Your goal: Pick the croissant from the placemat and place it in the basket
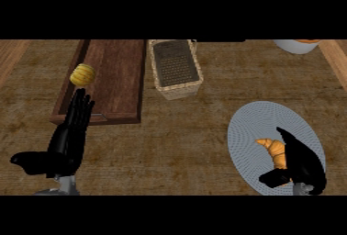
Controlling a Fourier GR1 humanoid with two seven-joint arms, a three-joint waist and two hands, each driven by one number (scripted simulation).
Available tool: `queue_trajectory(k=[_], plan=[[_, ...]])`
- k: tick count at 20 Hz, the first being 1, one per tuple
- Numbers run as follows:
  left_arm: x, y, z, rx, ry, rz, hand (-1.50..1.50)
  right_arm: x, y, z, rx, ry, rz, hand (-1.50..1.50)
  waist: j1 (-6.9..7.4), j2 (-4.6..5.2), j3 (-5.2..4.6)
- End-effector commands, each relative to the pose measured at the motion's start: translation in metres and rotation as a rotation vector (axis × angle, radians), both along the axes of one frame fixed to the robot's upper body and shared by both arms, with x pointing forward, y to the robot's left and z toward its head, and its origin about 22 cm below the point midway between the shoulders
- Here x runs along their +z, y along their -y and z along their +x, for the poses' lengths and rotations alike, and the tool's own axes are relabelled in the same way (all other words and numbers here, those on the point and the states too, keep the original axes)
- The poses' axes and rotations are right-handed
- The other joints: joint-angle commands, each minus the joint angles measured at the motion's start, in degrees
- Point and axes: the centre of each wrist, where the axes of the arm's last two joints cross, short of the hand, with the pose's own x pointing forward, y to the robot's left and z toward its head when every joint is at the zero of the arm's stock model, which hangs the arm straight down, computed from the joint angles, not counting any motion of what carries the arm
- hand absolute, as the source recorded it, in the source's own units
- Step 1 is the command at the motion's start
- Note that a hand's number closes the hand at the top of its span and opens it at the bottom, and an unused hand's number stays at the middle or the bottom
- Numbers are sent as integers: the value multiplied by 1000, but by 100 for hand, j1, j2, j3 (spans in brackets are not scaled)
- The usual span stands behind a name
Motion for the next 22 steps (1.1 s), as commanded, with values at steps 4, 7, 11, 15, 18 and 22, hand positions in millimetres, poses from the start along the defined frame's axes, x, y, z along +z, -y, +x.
queue_trajectory(k=[4,7,11,15,18,22], plan=[[7,2,12,1,-15,-4,0,-12,14,5,136,-82,-84,150,5,6,4],[-1,-8,0,-26,0,-14,0,-23,2,4,145,-79,-55,150,8,3,3],[12,2,-1,17,5,2,0,-10,14,4,178,-53,-107,150,3,1,4],[4,-11,-3,9,-7,4,0,-9,9,4,182,-18,-130,150,1,1,3],[10,-4,14,-50,15,-1,0,7,-112,19,417,60,-115,150,247,33,-3],[13,24,18,-151,32,6,0,31,-191,15,746,112,-136,150,938,128,-7]])
